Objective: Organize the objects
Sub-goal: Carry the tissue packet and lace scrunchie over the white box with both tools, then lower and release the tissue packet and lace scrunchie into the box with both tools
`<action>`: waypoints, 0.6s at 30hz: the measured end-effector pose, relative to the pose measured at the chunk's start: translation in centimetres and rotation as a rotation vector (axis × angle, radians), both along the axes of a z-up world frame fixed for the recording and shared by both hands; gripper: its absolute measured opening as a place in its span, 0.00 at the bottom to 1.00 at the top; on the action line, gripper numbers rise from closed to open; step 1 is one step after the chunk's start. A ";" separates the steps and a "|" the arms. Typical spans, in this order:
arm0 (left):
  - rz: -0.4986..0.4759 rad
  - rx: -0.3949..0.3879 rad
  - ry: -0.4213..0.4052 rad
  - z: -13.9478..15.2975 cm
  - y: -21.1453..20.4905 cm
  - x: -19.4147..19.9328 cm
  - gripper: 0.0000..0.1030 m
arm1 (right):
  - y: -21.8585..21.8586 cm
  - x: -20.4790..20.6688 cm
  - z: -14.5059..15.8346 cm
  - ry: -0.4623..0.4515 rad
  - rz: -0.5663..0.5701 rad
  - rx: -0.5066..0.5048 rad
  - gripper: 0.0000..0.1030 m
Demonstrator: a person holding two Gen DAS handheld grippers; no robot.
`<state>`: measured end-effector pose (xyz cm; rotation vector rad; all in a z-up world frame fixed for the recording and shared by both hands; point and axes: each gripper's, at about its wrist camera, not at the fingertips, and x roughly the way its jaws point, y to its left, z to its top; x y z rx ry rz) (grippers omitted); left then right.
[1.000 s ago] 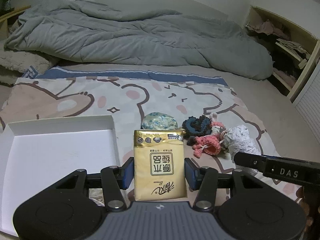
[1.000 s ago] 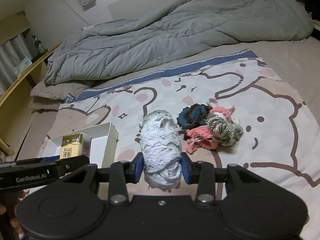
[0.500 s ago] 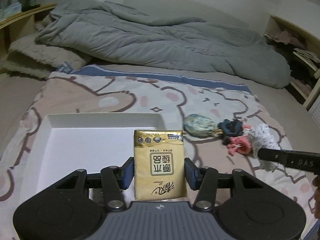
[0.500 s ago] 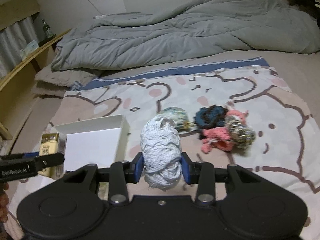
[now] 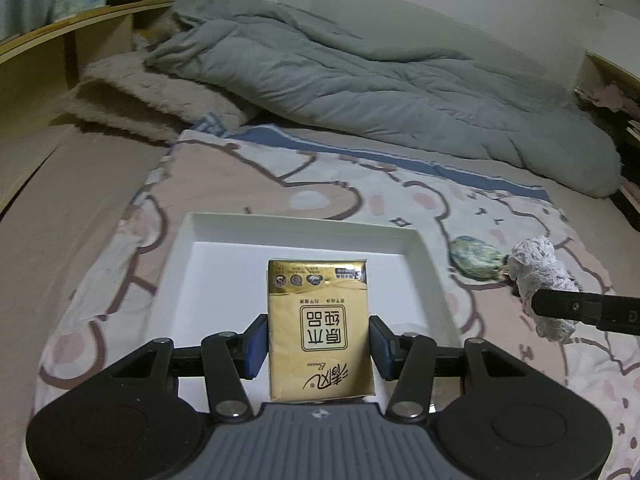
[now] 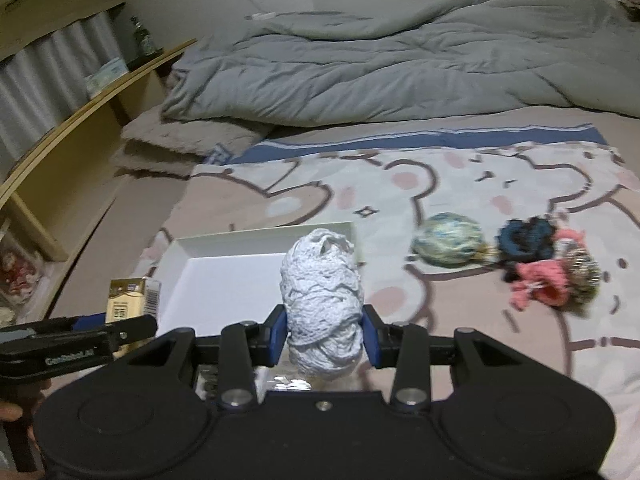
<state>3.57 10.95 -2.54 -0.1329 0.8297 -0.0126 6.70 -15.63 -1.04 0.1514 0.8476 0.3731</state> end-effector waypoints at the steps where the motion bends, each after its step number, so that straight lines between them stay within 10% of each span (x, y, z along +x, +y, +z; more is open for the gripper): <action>1: 0.006 0.005 0.003 -0.1 0.5 0.0 0.51 | 0.6 0.0 0.0 0.004 0.010 0.005 0.39; 18: 0.067 0.070 0.107 -3.6 6.2 -0.7 0.51 | 10.2 -1.0 -3.9 0.119 0.134 0.084 0.39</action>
